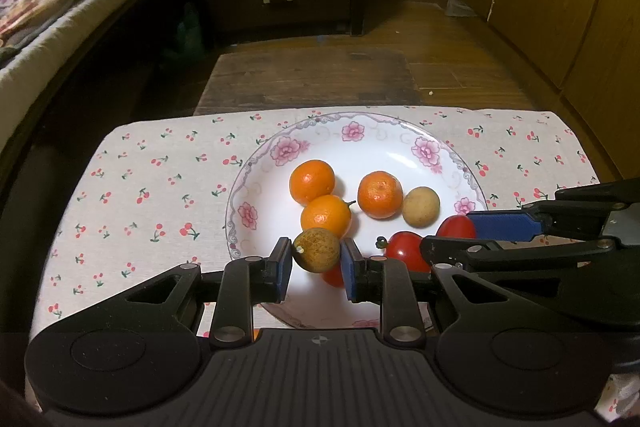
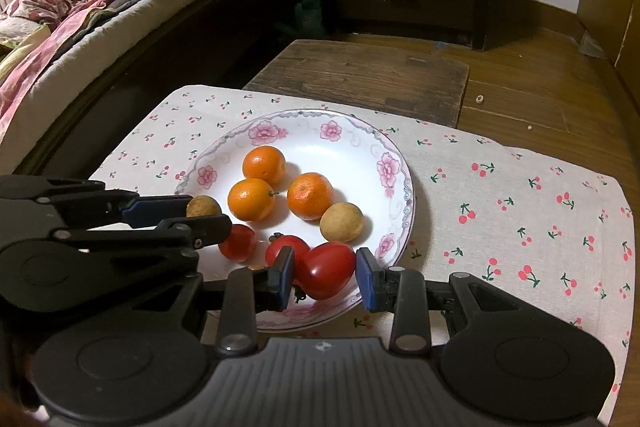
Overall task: Organize fruits
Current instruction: 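Open the left gripper to drop the brown fruit while the right gripper releases the tomato, then move the left gripper to a loose tangerine while the right gripper approaches a brown fruit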
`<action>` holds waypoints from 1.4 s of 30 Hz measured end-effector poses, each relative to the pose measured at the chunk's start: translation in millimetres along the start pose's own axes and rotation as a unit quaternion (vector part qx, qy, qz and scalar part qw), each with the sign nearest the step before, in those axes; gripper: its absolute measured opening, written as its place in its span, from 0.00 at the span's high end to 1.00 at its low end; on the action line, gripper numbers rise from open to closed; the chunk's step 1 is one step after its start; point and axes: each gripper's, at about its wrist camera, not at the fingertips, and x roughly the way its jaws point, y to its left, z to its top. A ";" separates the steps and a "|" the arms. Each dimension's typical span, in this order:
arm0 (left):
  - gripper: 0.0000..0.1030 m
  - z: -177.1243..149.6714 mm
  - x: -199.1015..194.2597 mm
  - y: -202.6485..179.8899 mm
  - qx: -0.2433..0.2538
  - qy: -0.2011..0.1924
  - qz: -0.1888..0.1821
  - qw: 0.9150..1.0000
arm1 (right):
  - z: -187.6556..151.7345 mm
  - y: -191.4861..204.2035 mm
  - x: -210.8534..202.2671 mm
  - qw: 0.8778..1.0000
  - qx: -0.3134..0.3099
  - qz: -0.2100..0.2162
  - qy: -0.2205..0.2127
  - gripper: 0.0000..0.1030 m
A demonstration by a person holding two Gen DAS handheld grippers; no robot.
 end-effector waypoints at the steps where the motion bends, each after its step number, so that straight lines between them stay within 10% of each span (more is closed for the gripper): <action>1: 0.68 -0.1 0.5 0.0 -0.001 0.000 0.000 1.000 | 0.2 0.3 0.3 1.000 0.000 -0.001 0.000 0.67; 42: 0.52 -19.2 -41.7 33.4 -0.053 -0.015 -0.007 0.998 | -26.7 29.2 -48.2 0.999 -0.006 0.045 -0.023 0.64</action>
